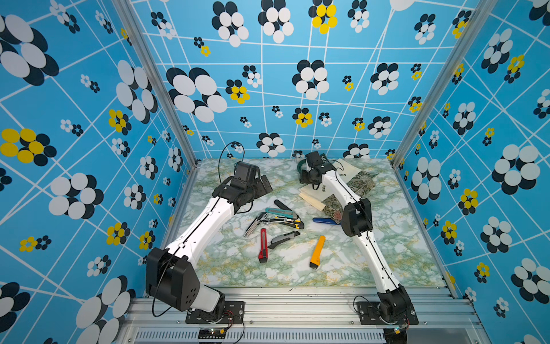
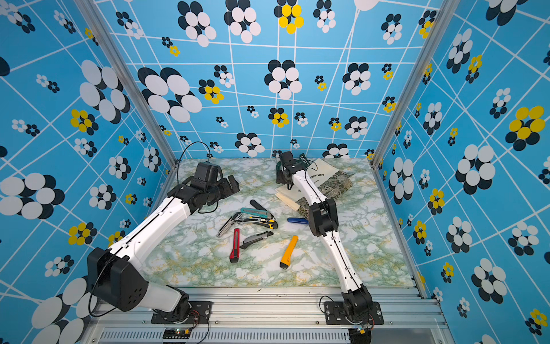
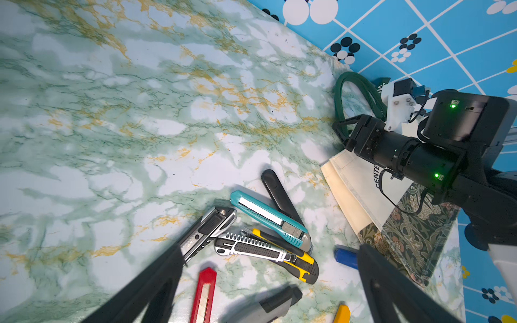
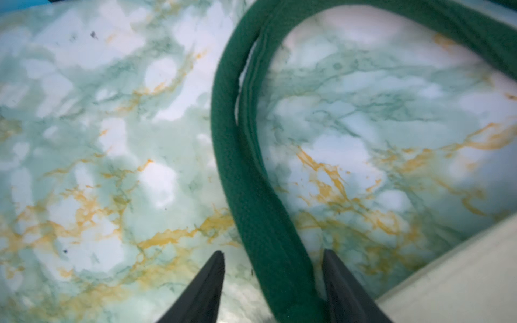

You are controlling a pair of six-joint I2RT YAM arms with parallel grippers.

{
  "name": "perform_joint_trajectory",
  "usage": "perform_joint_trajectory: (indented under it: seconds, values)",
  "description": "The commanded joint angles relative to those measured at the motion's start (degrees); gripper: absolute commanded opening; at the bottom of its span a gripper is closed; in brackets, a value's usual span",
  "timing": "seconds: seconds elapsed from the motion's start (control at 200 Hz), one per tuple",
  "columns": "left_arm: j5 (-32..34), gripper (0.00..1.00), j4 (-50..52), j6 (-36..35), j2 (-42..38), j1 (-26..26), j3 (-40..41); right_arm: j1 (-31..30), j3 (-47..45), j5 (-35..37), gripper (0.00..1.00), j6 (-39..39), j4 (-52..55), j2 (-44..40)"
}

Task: Place the art knife into the pouch
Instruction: Open the pouch at the center of the board.

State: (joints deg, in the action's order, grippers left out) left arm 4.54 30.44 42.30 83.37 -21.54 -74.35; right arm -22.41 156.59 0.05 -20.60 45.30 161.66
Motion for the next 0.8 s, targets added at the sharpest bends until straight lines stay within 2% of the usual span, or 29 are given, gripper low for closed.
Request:
perform_joint_trajectory:
  seconds: [0.0, 0.165, 0.215, 0.255, 0.505, 0.62, 0.739, 0.794]
  values:
    - [2.67, 1.00, 0.21, 2.26, -2.39, -0.52, 2.31, -0.77, -1.71, 0.74, 0.42, 0.10, 8.39, 0.48]
    - [1.99, 1.00, -1.51, 3.92, -3.57, -0.73, 4.90, -0.33, -5.89, 2.10, 0.32, -2.52, 4.37, -3.04]
    - [1.72, 1.00, -1.78, 4.10, -3.68, -0.78, 5.19, -0.11, -7.21, 1.49, 0.23, -4.08, 2.18, -4.39]
    - [1.69, 1.00, -1.90, 4.27, -3.75, -0.98, 5.56, -0.01, -8.00, 1.05, 0.19, -5.41, 0.63, -5.27]
    - [0.54, 1.00, -4.32, 4.12, -4.89, -1.21, 7.37, 0.61, -9.66, -0.93, 0.21, -10.55, -3.90, -8.65]
    - [-0.54, 1.00, -5.46, 3.45, -4.62, -1.14, 7.45, 1.27, -10.81, -4.23, 0.24, -12.84, -3.75, -10.24]
    - [-1.89, 1.00, -5.91, 2.55, -3.66, -1.14, 6.77, 1.43, -15.30, -5.15, 0.22, -14.59, -6.70, -12.60]
    - [-2.36, 1.00, -5.93, 2.05, -3.32, -1.14, 6.39, 1.38, -17.14, -5.16, 0.15, -15.04, -7.80, -13.44]
